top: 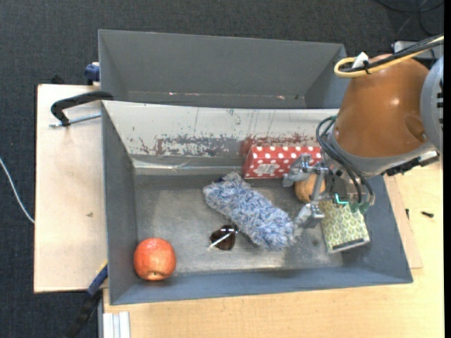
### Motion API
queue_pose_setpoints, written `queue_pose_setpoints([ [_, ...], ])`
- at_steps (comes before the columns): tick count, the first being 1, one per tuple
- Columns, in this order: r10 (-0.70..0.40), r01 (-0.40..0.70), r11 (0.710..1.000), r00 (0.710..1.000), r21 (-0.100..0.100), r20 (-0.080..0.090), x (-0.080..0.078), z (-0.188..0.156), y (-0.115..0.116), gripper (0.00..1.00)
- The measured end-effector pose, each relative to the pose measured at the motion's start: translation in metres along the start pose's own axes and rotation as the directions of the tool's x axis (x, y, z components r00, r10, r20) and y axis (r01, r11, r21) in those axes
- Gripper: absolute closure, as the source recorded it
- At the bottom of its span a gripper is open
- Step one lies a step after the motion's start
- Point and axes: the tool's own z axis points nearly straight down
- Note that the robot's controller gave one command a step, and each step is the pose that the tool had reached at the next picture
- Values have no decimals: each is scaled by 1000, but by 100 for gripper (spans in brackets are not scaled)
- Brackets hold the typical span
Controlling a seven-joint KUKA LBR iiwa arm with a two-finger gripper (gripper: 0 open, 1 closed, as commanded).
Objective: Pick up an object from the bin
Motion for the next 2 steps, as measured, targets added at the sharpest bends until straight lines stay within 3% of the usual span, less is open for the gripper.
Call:
queue_pose_setpoints([
  [1, -1, 1, 1000, 1000, 0, 8, -2, -4, 0, 0],
  [2, 92, -92, 996, 996, -1, 11, -11, 57, -1, 0],
])
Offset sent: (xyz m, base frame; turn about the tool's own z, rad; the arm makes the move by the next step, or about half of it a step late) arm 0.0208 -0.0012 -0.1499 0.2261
